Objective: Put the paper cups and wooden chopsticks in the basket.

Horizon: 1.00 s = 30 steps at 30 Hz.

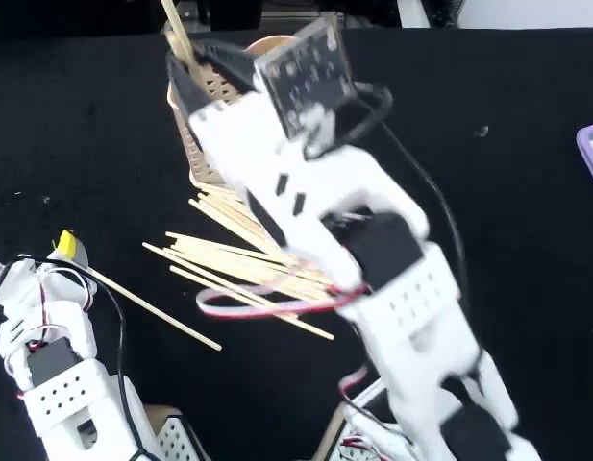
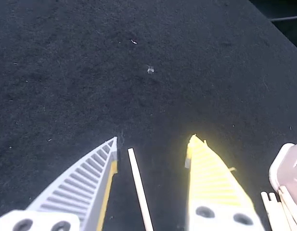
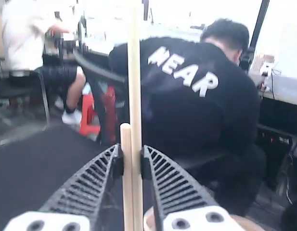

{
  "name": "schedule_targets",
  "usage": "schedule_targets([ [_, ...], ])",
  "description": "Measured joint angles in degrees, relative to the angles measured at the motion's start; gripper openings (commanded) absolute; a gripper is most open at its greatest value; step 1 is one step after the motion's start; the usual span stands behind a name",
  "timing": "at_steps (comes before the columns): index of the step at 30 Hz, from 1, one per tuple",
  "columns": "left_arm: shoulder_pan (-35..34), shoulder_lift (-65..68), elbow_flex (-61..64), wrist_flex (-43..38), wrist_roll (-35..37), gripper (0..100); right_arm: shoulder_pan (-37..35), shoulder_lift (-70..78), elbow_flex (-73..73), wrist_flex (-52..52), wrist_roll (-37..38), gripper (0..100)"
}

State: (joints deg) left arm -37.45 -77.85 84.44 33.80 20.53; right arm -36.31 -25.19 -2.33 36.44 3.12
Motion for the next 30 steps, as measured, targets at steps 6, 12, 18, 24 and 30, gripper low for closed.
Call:
schedule_targets([
  [6, 0.00, 0.00, 0.00, 0.00, 0.00, 23, 0.00, 13.63, -10.20, -10.02, 2.37, 1.1],
  [12, 0.09, 0.00, 0.00, 0.00, 0.00, 23, 0.62, 25.58, -18.55, -19.69, 8.00, 1.1],
  [18, 0.09, 0.00, 0.00, 0.00, 0.00, 23, 4.40, 35.34, -25.93, -21.63, 8.70, 1.1],
  [24, 0.44, 0.00, 0.00, 0.00, 0.00, 23, 5.63, 40.70, -26.37, -21.19, 8.70, 1.1],
  [30, 0.44, 0.00, 0.00, 0.00, 0.00, 23, 6.59, 41.23, -26.37, -16.18, 7.91, 1.1],
])
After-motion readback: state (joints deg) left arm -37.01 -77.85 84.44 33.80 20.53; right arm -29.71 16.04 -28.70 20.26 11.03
